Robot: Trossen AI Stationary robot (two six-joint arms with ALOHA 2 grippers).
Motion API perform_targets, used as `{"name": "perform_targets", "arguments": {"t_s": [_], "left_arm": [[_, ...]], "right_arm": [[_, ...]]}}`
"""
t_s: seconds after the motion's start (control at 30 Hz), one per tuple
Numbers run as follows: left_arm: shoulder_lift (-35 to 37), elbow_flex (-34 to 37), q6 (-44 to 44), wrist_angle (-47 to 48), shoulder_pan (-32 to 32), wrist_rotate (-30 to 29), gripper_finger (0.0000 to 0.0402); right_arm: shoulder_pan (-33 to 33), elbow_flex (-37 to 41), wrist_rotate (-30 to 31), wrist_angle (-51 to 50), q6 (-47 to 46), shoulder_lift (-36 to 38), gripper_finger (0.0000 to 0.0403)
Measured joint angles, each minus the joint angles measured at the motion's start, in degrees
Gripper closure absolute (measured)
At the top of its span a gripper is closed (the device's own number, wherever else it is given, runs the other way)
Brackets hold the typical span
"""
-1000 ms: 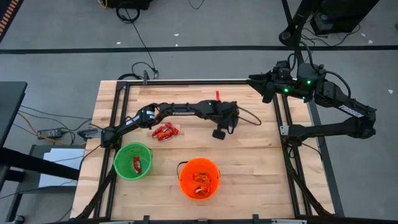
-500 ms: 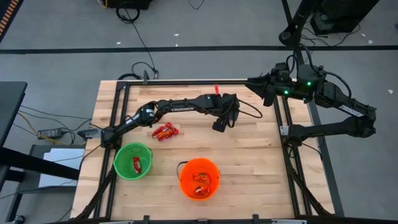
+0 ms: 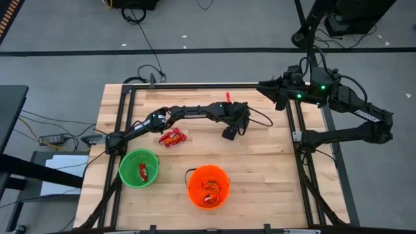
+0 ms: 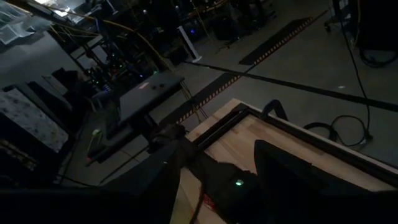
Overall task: Sort candy by brand, put in halloween buckets
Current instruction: Put the orange chocolate into the orange bucket
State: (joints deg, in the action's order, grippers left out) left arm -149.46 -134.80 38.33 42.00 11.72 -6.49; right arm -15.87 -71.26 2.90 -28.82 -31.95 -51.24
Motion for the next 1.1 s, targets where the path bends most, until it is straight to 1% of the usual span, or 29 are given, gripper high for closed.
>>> {"name": "perform_targets", "arguments": {"t_s": [0.13, 0.27, 0.4, 0.6, 0.7, 0.83, 0.93, 1.0, 1.1], "left_arm": [[-0.9, -0.1, -1.1, -0.5, 0.8, 0.1, 0.0147], [-0.9, -0.1, -2.2, 1.1, 1.0, 0.3, 0.0187], [-1.0, -0.1, -3.0, 1.7, 1.0, 1.2, 0.0243], [-1.0, -0.1, -3.9, 3.0, 0.9, 1.8, 0.0346], [-1.0, -0.3, -4.5, 3.6, 0.7, 1.5, 0.0381], [0.2, -0.1, -8.2, 5.3, 0.6, 0.1, 0.0383], [1.8, 0.1, -11.8, 7.1, 0.5, 0.1, 0.0361], [4.2, 0.1, -13.7, 9.1, 0.4, 0.2, 0.0349], [8.5, 0.0, -16.7, 11.8, 0.0, 2.1, 0.0346]], "right_arm": [[0.0, 0.0, -0.2, 0.0, -0.6, 0.0, 0.0188], [0.0, 0.0, -0.5, 0.1, -0.6, 0.1, 0.0188], [0.0, 0.0, -0.1, 0.1, -0.4, 0.1, 0.0188], [0.0, 0.0, 0.0, 0.2, -0.4, 0.1, 0.0188], [0.0, 0.0, 0.0, 0.3, -0.3, 0.1, 0.0188], [0.0, 0.0, 0.1, 0.5, 0.0, 0.1, 0.0188], [0.0, 0.0, 0.3, 0.5, 0.7, 0.0, 0.0188], [0.0, 0.0, 0.5, 0.6, 1.3, 0.0, 0.0188], [-0.1, 0.0, 0.8, 0.7, 2.2, 0.0, 0.0188]]}}
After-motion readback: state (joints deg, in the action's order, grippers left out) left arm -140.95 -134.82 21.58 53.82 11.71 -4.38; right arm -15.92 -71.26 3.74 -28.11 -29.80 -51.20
